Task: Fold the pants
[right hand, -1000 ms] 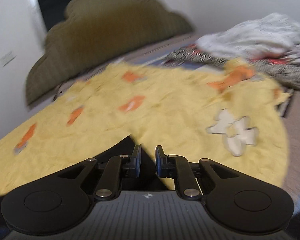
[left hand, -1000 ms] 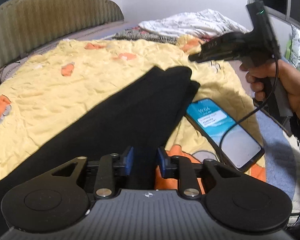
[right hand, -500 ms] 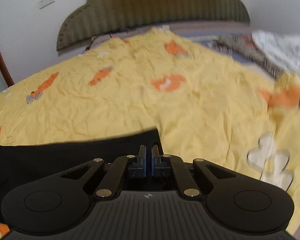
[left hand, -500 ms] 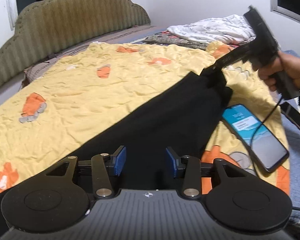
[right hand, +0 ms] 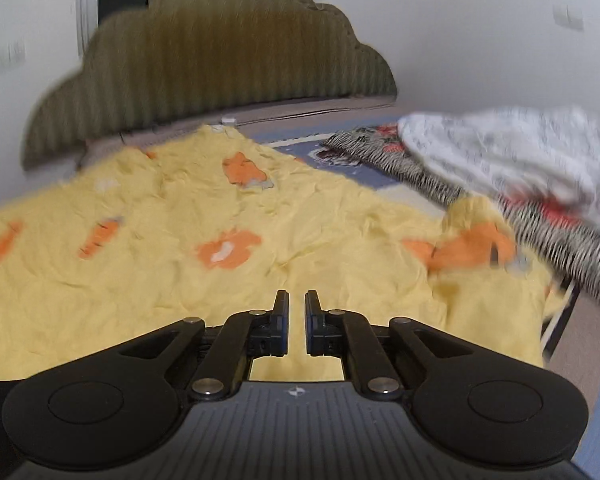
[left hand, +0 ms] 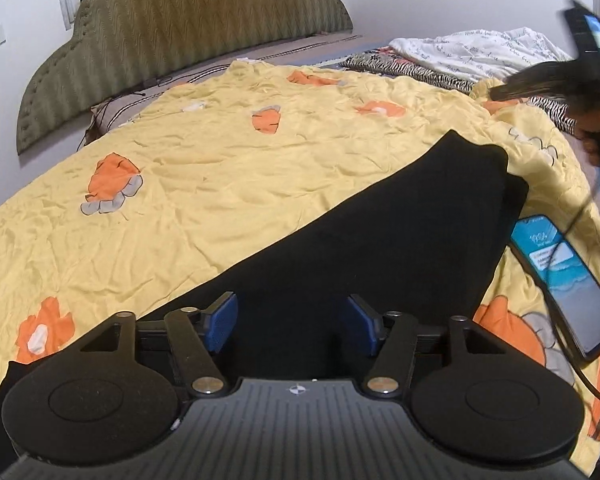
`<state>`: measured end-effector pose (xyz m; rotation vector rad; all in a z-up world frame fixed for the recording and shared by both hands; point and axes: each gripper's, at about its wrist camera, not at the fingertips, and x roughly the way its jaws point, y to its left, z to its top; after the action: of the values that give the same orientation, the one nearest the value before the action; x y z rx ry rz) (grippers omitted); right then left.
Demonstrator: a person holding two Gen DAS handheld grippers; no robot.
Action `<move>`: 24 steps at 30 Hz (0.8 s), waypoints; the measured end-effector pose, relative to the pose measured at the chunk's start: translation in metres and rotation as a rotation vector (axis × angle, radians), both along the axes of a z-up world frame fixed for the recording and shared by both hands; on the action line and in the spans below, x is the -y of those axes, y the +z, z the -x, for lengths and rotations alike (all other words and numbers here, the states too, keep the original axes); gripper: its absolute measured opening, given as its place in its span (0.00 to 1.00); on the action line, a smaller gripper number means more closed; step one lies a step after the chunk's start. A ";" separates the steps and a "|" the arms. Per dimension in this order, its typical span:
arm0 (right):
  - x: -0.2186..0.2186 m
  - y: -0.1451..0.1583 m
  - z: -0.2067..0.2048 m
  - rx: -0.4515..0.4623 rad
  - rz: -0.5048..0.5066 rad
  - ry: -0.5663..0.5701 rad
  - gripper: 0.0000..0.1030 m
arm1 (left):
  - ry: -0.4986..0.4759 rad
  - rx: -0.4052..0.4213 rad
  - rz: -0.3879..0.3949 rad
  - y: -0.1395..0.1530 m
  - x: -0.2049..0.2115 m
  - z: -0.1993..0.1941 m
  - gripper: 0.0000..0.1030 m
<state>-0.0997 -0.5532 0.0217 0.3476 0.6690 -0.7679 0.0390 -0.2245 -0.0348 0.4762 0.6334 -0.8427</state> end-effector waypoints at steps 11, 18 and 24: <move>-0.005 -0.045 0.004 0.202 -0.617 0.146 0.51 | -0.057 0.006 0.021 0.001 0.013 0.017 0.67; 0.013 -0.010 -0.068 0.302 -0.549 0.150 0.62 | 0.015 -0.017 -0.004 0.000 0.010 0.005 0.68; -0.003 -0.001 -0.019 0.307 -0.432 0.130 0.62 | 0.021 -0.016 -0.018 -0.006 0.005 0.001 0.73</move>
<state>-0.0809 -0.5507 0.0205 0.7914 0.5565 -0.4273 0.0377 -0.2293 -0.0411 0.4787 0.6597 -0.8218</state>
